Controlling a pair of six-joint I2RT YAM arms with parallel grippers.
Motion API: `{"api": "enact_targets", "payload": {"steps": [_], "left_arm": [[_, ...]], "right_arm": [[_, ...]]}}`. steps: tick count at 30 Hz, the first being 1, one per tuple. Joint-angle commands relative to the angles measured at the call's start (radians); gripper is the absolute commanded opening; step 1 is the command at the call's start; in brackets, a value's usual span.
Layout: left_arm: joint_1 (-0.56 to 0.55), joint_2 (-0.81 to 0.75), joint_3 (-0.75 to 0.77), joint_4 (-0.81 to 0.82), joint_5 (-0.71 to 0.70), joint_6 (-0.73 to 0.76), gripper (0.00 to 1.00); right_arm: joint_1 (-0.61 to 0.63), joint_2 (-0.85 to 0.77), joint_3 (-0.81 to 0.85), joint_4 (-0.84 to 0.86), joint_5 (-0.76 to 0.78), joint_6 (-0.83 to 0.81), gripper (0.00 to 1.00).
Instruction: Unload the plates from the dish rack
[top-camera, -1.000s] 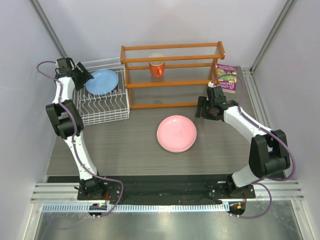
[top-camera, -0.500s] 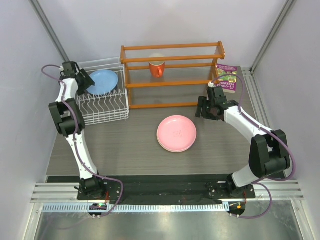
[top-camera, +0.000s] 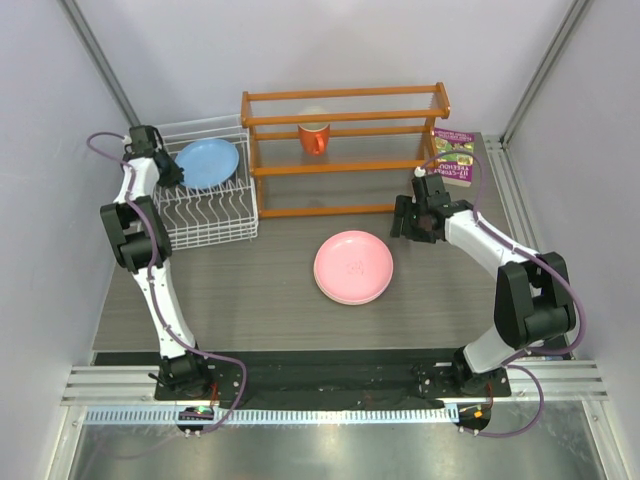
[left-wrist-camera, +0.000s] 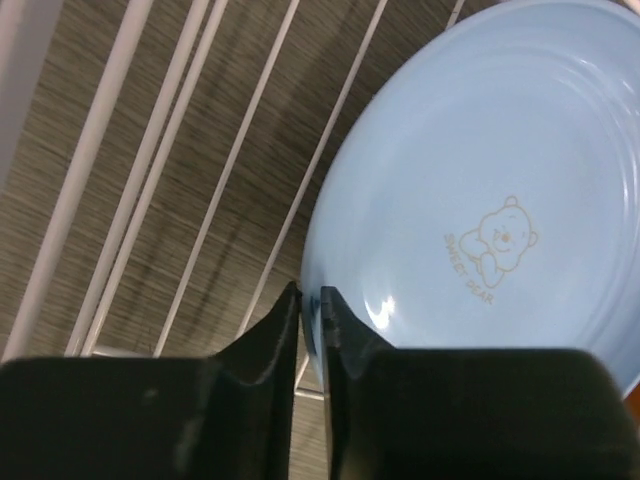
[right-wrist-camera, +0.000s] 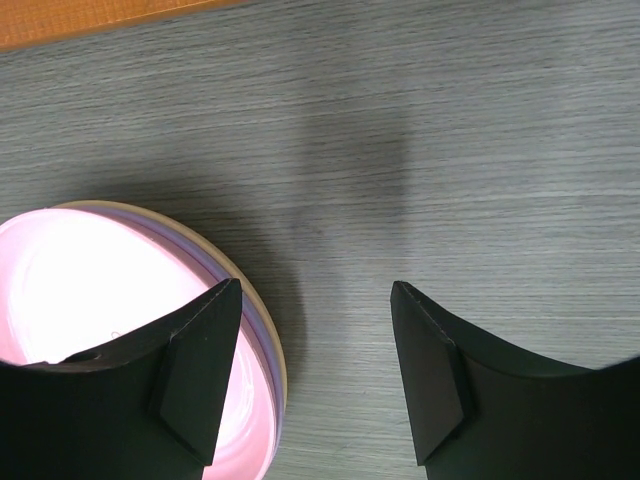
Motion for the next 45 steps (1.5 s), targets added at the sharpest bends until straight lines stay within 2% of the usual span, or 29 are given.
{"api": "enact_targets", "payload": {"steps": [1, 3, 17, 30, 36, 42, 45], "left_arm": [[-0.006, -0.034, 0.024, 0.004, -0.021, 0.013, 0.05], [-0.007, -0.039, 0.027, 0.002, -0.026, 0.016, 0.0], [-0.016, -0.189, -0.008, -0.002, -0.06, 0.071, 0.0], [-0.058, -0.404, -0.112, -0.015, -0.239, 0.2, 0.0], [-0.099, -0.576, -0.216, -0.039, -0.287, 0.234, 0.0], [-0.165, -0.8, -0.429, -0.062, -0.288, 0.208, 0.0], [-0.203, -0.91, -0.517, -0.082, -0.291, 0.196, 0.0]], "right_arm": [[-0.005, -0.01, 0.029, 0.014, -0.009, -0.007, 0.67], [-0.004, -0.011, 0.029, 0.012, -0.009, -0.007, 0.67], [-0.005, -0.029, 0.017, 0.014, -0.009, -0.007, 0.67], [-0.005, -0.071, 0.004, 0.014, -0.011, -0.005, 0.67], [-0.004, -0.121, 0.016, 0.012, -0.043, -0.004, 0.66], [-0.004, -0.206, 0.021, 0.038, -0.094, 0.004, 0.66], [-0.001, -0.246, 0.01, 0.097, -0.172, 0.039, 0.67]]}}
